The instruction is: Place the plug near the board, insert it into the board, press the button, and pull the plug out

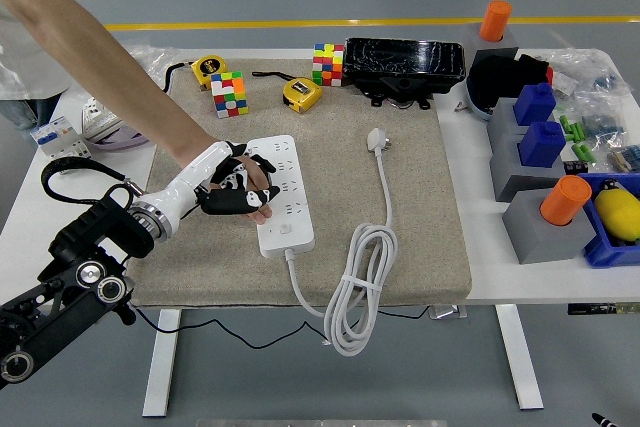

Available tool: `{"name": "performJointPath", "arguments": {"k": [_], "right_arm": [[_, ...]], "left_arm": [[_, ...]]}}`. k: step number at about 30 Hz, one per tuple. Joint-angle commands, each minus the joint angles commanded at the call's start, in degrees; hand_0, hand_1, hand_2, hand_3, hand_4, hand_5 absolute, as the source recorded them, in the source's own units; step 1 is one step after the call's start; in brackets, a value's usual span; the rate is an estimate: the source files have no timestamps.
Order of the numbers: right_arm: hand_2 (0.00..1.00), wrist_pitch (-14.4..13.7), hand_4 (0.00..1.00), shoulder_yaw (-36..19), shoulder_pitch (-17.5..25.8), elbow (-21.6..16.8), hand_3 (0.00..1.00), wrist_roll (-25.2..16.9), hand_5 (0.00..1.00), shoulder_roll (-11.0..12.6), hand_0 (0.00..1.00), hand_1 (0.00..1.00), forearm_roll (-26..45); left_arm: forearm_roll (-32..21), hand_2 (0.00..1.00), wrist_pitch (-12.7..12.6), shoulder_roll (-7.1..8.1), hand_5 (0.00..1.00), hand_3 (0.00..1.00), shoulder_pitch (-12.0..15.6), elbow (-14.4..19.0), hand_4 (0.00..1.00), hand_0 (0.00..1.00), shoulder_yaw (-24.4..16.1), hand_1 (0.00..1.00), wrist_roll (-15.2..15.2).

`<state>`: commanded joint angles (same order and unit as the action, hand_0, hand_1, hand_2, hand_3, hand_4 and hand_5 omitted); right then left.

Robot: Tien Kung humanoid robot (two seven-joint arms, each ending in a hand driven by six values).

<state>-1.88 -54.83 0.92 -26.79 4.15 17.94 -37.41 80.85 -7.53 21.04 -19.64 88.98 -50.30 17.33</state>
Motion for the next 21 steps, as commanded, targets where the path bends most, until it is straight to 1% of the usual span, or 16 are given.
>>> {"name": "performJointPath", "arguments": {"k": [14,15,20,21], "right_arm": [[0.652,0.02,0.928,-0.2,-0.04,-0.03,0.585,-0.03,0.52,-0.05,0.665,0.67,-0.05],[0.652,0.02,0.929,-0.19,-0.04,-0.02,0.586,-0.03,0.519,-0.04,0.664,0.67,-0.04],[0.652,0.05,0.929,-0.2,-0.02,-0.04,0.586,-0.02,0.519,-0.06,0.664,0.67,-0.07],[0.652,0.06,0.929,-0.19,-0.01,-0.04,0.585,-0.02,0.52,-0.07,0.665,0.67,-0.08]], "left_arm": [[-0.05,0.147,0.16,-0.13,0.207,0.561,-0.01,0.04,0.748,0.13,-0.08,0.056,-0.17],[-0.04,0.156,0.15,-0.14,0.203,0.562,0.0,0.03,0.75,0.151,-0.08,0.065,-0.2],[0.45,0.156,0.03,-0.11,0.203,0.562,0.07,-0.32,0.75,0.151,-0.02,0.065,-1.39],[0.49,0.346,-0.01,-0.11,0.204,0.588,0.08,-0.38,0.78,0.231,-0.01,0.24,-1.62]]}}
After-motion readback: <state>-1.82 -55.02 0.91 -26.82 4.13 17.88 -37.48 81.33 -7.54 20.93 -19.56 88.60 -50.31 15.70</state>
